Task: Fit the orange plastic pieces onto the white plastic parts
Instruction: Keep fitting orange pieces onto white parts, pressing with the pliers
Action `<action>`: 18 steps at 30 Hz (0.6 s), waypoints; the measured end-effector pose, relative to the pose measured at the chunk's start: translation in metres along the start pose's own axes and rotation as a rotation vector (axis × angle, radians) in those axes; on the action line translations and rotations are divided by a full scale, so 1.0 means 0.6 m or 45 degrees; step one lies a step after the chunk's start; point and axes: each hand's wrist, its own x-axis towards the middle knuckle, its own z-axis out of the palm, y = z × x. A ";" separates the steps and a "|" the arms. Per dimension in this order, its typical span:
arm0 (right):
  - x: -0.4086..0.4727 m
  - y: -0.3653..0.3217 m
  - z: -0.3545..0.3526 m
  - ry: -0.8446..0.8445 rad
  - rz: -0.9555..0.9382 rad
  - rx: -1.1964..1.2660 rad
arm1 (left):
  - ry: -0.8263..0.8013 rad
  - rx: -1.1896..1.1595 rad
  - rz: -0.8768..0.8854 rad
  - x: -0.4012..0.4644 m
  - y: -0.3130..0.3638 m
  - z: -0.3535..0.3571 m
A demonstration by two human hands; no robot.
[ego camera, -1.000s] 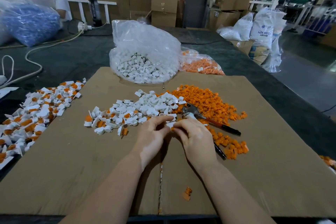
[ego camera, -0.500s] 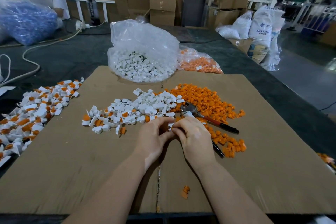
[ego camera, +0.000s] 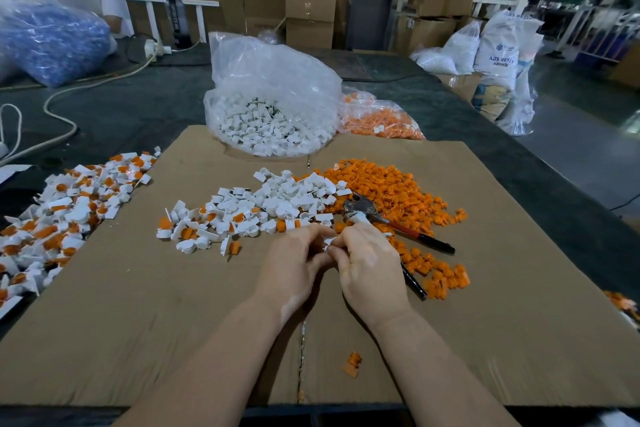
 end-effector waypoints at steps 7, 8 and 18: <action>-0.001 0.004 0.000 0.029 0.079 0.089 | 0.038 -0.149 -0.115 0.002 0.000 -0.001; 0.000 0.006 -0.001 0.039 0.123 0.139 | 0.049 -0.186 -0.144 0.003 -0.001 -0.002; 0.001 0.009 -0.002 0.008 0.186 0.221 | 0.045 -0.201 -0.180 0.003 -0.002 0.000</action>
